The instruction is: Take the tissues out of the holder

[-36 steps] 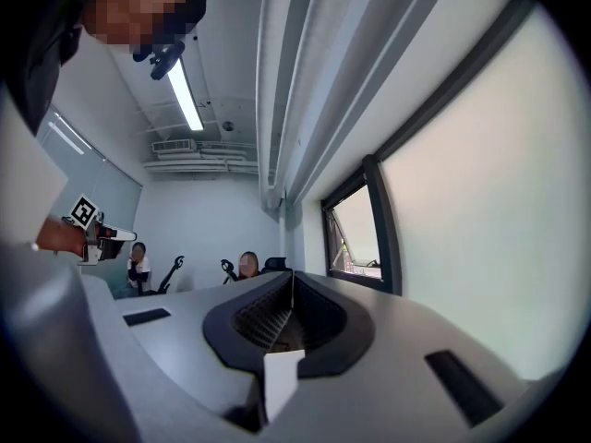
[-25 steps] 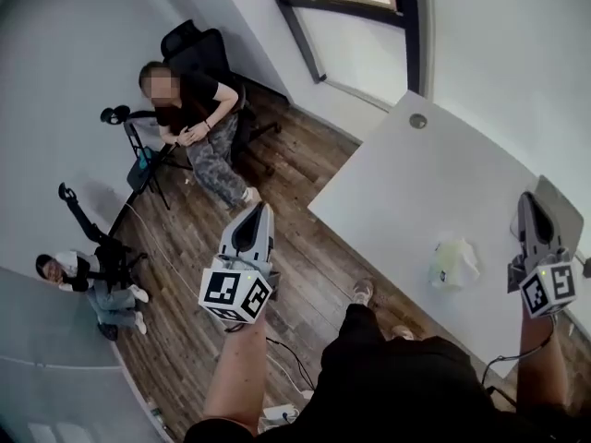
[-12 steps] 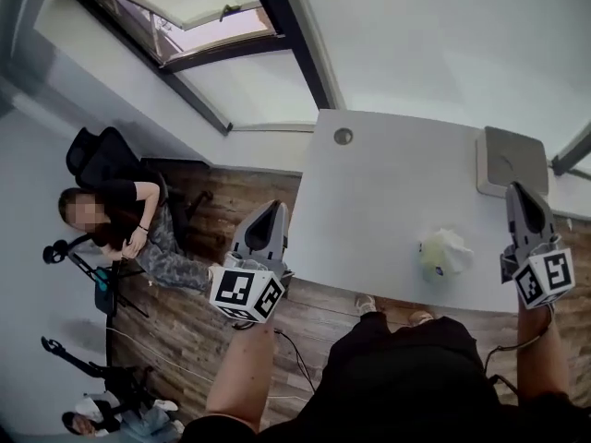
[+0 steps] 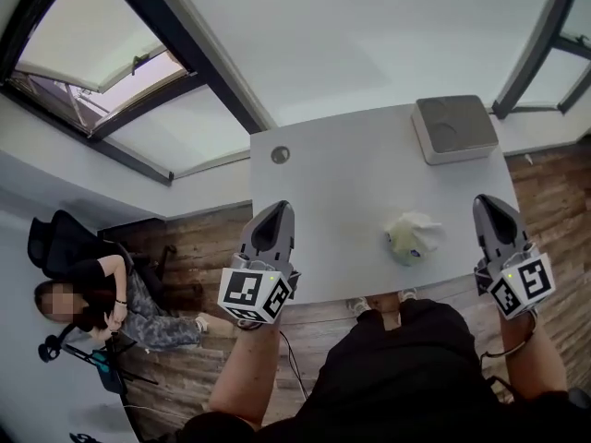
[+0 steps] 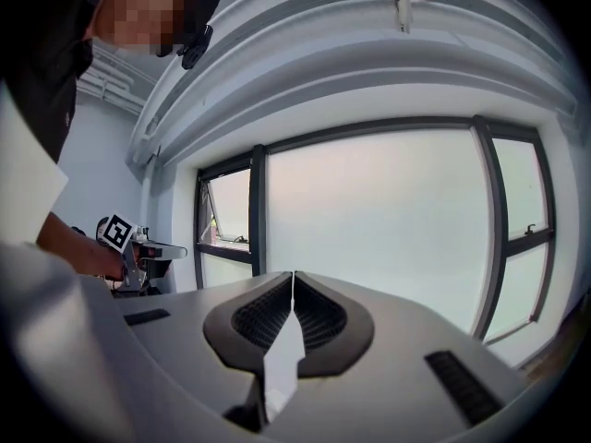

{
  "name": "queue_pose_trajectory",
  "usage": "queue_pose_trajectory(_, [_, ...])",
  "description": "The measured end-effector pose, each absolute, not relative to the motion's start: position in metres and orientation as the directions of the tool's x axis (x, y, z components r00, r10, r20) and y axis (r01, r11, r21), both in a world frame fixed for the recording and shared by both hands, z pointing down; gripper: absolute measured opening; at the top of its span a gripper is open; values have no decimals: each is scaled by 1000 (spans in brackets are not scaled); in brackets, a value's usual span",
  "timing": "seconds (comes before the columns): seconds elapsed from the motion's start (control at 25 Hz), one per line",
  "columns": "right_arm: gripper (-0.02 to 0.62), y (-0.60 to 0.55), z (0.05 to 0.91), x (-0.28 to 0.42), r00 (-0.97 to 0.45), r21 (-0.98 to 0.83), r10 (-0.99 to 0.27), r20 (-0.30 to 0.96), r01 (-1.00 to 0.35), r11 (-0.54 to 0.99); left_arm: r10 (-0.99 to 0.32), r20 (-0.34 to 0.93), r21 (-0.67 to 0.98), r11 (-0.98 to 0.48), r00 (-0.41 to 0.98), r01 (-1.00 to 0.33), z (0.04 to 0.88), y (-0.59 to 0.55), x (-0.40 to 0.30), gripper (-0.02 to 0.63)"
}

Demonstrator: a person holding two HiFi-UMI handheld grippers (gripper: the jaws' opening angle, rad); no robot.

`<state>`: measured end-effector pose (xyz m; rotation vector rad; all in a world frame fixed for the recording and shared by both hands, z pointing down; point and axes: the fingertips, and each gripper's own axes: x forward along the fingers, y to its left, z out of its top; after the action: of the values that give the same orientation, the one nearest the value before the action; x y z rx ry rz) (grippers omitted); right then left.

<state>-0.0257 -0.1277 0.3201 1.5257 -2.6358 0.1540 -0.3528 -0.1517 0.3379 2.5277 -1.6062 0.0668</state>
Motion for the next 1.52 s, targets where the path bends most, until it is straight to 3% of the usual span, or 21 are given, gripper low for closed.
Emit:
queue_pose_trajectory(0.32, [5,-128,375,-23,-522,-74,-828,203,-852,519,-842,169,84,-506,513,-858,366,-163,-303,5])
queue_pose_trajectory(0.88, [6,-140,467,-24,-579,-73,-719,384,-796,601,-868,217,103,-435,446,-895,411,-173,-288,5])
queue_pose_trajectory(1.52, [14,-130,532,-41,-630,-109,-617,472,-736,669,-844,303,119,-427,442,-896,470,-180,-275,5])
